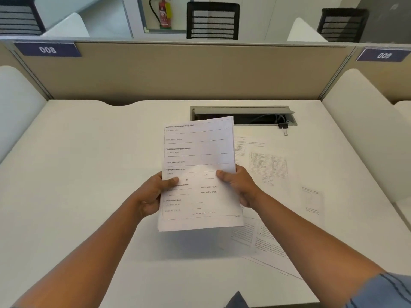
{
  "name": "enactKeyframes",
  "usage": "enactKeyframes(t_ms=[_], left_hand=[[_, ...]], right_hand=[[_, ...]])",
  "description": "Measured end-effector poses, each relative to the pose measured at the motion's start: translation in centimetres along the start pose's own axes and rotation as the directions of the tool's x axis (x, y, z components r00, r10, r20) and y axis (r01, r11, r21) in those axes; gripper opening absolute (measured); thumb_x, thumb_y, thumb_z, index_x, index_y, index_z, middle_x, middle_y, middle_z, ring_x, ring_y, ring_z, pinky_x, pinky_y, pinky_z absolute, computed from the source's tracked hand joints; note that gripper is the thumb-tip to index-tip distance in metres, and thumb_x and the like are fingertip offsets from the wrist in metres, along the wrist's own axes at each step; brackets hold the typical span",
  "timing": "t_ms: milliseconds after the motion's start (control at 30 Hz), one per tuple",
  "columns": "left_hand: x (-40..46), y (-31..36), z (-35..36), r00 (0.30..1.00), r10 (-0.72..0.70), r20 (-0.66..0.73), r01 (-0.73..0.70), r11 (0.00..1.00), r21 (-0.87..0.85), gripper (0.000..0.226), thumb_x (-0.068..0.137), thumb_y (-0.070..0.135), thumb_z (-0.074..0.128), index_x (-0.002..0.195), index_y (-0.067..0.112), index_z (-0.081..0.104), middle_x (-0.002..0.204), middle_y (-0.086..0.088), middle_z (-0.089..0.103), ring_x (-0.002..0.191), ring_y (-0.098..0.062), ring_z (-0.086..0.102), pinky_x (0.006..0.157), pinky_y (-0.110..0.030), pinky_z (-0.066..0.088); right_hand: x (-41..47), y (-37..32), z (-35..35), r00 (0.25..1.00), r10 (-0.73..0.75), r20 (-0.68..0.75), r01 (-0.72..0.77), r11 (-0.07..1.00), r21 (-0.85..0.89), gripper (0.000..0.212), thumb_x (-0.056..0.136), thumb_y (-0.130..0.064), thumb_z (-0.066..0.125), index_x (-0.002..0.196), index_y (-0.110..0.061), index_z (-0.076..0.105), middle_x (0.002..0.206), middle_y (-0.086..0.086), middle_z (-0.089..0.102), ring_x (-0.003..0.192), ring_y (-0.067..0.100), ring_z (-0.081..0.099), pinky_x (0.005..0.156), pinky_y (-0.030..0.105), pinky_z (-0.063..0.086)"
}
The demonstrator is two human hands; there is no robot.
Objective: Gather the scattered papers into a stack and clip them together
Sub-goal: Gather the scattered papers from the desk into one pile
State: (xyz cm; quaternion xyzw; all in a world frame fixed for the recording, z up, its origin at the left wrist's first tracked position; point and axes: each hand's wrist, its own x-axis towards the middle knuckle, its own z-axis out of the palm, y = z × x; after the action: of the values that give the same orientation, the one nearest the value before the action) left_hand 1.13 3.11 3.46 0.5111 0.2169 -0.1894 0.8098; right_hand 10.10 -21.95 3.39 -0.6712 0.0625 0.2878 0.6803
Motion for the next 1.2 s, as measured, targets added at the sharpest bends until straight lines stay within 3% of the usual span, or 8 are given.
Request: enactKeyframes(t_ms=[200,300,367,433,533,633,967,1200], left_hand=[[2.3,-2.4,1.0,0.998,-0.059,-0.011,0.060,0.995,0.080,0.041,0.099,0.001,0.058,0.139,0.009,0.057,0.132,-0.017,0.068,0.118,-0.042,0.067,0.101,-0.062,0.051],[3.2,-2.6,1.8,0.995,-0.044,-0.086,0.057,0.987,0.149,0.036,0.100,0.001,0.058,0.135,0.008,0.060,0.122,-0.015,0.074,0.109,-0.040,0.072,0.091,-0.057,0.058],[3.7,-2.6,2.4,0.993,-0.050,-0.106,0.068,0.982,0.177,0.033,0.100,0.001,0.058,0.132,0.009,0.061,0.118,-0.014,0.076,0.104,-0.039,0.074,0.085,-0.054,0.060],[4.0,-2.8,2.6,0.992,-0.059,-0.108,0.079,0.978,0.193,0.033,0.100,0.001,0.058,0.132,0.009,0.061,0.117,-0.014,0.076,0.103,-0.039,0.074,0.083,-0.054,0.060],[4.4,-3.2,2.9,0.990,-0.081,-0.119,0.102,0.977,0.186,0.035,0.099,0.000,0.058,0.132,0.010,0.061,0.117,-0.014,0.076,0.105,-0.040,0.073,0.083,-0.054,0.060],[4.7,-3.7,2.9,0.985,-0.100,-0.138,0.120,0.982,0.143,0.037,0.100,0.000,0.057,0.135,0.011,0.060,0.121,-0.014,0.075,0.109,-0.040,0.071,0.082,-0.053,0.060],[5.2,-4.4,2.9,0.978,-0.103,-0.181,0.117,0.991,0.068,0.041,0.099,-0.002,0.056,0.136,0.015,0.060,0.126,-0.014,0.072,0.112,-0.041,0.068,0.083,-0.053,0.059],[4.9,-4.7,3.1,0.973,-0.106,-0.205,0.118,0.992,0.048,0.043,0.099,-0.003,0.055,0.137,0.015,0.059,0.127,-0.015,0.072,0.111,-0.042,0.068,0.082,-0.054,0.058]], right_hand=[[-0.6,1.0,-2.6,1.000,0.021,-0.004,-0.021,0.999,-0.025,0.026,0.093,-0.020,0.074,0.119,-0.014,0.071,0.113,0.006,0.078,0.100,0.027,0.075,0.082,0.041,0.063],[-0.9,1.8,-4.3,0.979,-0.024,-0.203,0.008,0.997,-0.079,0.027,0.095,-0.026,0.072,0.119,-0.014,0.066,0.106,0.002,0.075,0.085,0.018,0.072,0.063,0.026,0.055],[-0.8,2.6,-6.1,0.887,-0.077,-0.455,-0.039,0.970,-0.240,0.041,0.091,-0.031,0.071,0.128,-0.017,0.060,0.110,0.000,0.067,0.089,0.018,0.065,0.073,0.031,0.054],[-0.8,3.2,-8.4,0.751,-0.133,-0.647,-0.221,0.872,-0.437,0.063,0.086,-0.039,0.072,0.141,-0.019,0.050,0.134,0.002,0.055,0.114,0.025,0.059,0.093,0.042,0.052],[-1.4,3.6,-11.9,0.641,-0.098,-0.761,-0.506,0.692,-0.515,0.086,0.077,-0.057,0.075,0.145,-0.017,0.040,0.151,0.006,0.036,0.131,0.032,0.044,0.099,0.051,0.042],[-2.0,4.2,-14.4,0.621,0.011,-0.784,-0.583,0.675,-0.453,0.097,0.071,-0.068,0.077,0.142,-0.017,0.037,0.150,0.006,0.031,0.132,0.033,0.041,0.099,0.052,0.039],[-2.2,5.0,-17.7,0.653,0.129,-0.746,-0.591,0.703,-0.396,0.099,0.063,-0.053,0.089,0.140,-0.018,0.037,0.134,0.008,0.056,0.123,0.036,0.055,0.099,0.052,0.049],[-1.7,4.6,-17.4,0.622,0.114,-0.775,-0.633,0.655,-0.412,0.091,0.068,-0.046,0.090,0.138,-0.012,0.043,0.139,0.010,0.043,0.129,0.035,0.045,0.098,0.050,0.048]])
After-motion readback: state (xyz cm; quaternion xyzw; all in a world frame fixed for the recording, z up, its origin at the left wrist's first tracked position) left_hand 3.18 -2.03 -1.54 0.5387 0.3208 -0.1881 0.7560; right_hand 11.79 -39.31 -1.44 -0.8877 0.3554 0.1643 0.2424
